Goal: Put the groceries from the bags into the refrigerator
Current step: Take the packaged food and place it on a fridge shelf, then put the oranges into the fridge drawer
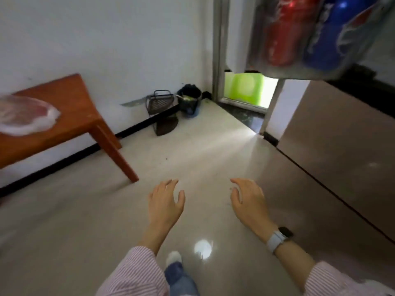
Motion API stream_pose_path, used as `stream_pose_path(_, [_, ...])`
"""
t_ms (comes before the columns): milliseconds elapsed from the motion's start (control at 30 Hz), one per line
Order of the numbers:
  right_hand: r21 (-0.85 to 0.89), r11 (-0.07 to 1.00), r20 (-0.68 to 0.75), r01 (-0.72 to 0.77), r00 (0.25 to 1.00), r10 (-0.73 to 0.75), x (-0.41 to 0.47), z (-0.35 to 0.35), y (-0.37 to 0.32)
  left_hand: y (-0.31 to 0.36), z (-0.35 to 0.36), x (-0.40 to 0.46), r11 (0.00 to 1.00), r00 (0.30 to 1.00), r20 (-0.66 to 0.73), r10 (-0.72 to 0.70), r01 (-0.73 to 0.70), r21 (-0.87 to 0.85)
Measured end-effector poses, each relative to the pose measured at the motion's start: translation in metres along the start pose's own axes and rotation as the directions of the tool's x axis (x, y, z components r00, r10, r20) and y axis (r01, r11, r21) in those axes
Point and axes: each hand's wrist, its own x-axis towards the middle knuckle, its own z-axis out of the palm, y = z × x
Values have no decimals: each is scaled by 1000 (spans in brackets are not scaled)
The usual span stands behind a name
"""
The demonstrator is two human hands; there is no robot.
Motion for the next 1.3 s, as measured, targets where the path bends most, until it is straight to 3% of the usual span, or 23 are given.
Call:
stream_pose_path(200, [54, 966, 283, 252, 924, -257, 66, 134, -127, -161, -67, 9, 929, 923, -116, -367, 370, 7])
stream_pose_path(367, [181, 894, 370, 410, 813, -449, 122, 249, -275, -293, -154, 43, 855, 833, -210, -512, 518, -29])
stream_pose_path(500, [310, 837, 409, 451, 731, -546, 155, 316, -378, -377, -211, 73, 833, 786, -310, -535, 552, -38])
stream_pose_path(667, [367, 807, 479, 462, 651, -590, 199, 380, -455, -450, -253, 122, 813, 737, -357, -574, 566, -137])
stream_pose_path(867, [426, 757, 429, 496, 626, -651, 292, 468, -524, -534, -278, 219, 832, 726, -410, -552, 509, -218])
stream_pose_path(1000, [464, 739, 387, 490, 638, -666, 370, 529, -575, -593, -303, 300, 788, 689, -383, -615, 532, -309])
stream_pose_path(1300, [490, 633, 411, 600, 481, -774, 475, 649, -697, -715, -357, 422, 782, 670, -403, -623, 514, -353])
